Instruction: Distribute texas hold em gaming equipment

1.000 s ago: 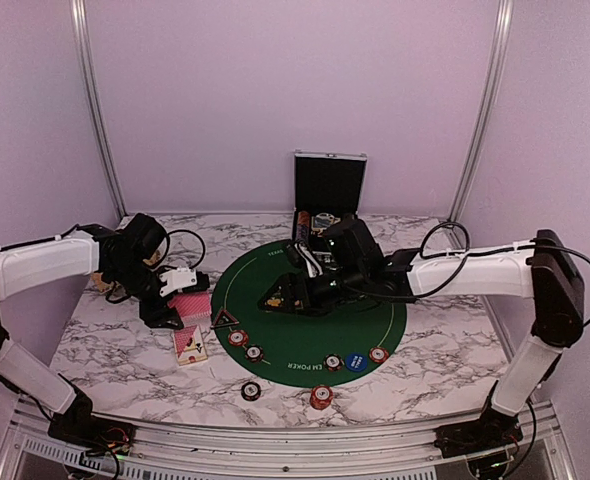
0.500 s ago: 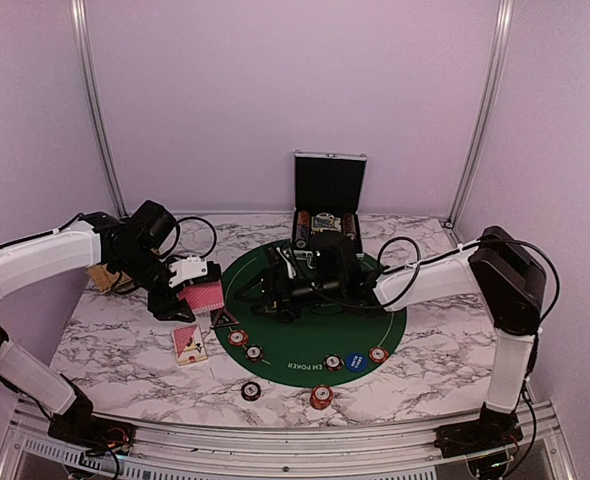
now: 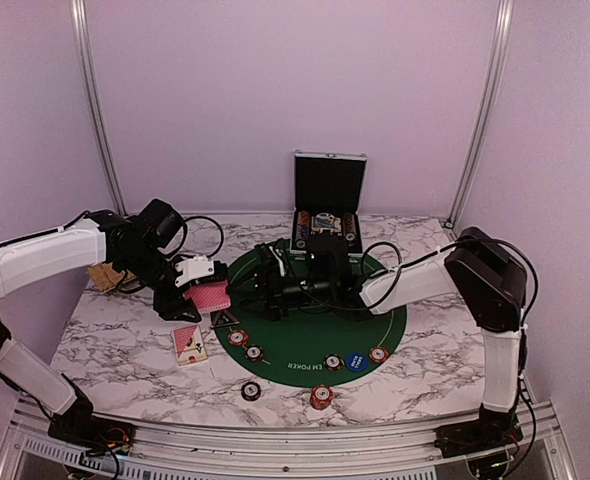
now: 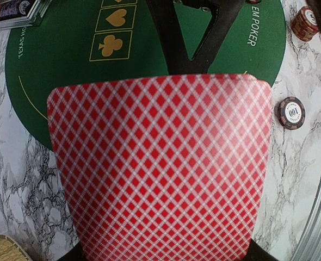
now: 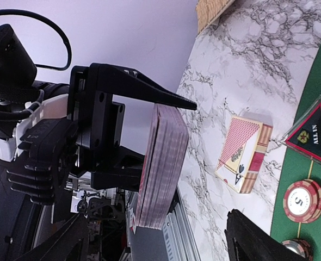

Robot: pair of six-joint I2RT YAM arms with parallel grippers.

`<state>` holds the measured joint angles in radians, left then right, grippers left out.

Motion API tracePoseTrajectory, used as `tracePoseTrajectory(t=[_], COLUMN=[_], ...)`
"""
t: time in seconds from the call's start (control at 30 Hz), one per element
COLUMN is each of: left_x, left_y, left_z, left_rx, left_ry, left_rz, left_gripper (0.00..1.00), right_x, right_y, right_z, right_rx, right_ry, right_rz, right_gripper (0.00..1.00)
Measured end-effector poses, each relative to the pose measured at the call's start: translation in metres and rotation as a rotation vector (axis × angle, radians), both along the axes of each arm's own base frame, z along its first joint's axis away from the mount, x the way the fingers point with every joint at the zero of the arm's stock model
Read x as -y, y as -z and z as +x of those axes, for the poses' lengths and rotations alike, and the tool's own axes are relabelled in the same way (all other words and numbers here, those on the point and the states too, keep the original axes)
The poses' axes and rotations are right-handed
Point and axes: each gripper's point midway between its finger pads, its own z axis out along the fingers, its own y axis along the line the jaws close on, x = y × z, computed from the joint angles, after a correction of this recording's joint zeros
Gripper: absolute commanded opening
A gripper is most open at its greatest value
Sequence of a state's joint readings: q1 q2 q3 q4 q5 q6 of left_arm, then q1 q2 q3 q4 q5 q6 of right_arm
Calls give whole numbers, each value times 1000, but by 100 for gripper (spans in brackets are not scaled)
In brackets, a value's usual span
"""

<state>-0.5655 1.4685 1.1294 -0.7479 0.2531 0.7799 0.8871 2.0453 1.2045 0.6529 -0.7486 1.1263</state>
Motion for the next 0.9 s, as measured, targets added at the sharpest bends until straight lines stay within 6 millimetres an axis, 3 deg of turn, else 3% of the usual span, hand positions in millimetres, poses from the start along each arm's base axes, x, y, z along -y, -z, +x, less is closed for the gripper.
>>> tracePoseTrajectory(t=[0.5, 0.9], left_x=[13, 21], left_y=[-4, -6], left_z=[-6, -6], left_rx=[2, 16], left_ry=[27, 43], left_rz=[-9, 0], left_gripper=[0, 3], right_x=[-18, -26], right_y=[5, -2], right_z=[7, 5], right_rx=[-59, -95], right_ry=[-13, -42], right_rz=[47, 94], right_gripper=[68, 23])
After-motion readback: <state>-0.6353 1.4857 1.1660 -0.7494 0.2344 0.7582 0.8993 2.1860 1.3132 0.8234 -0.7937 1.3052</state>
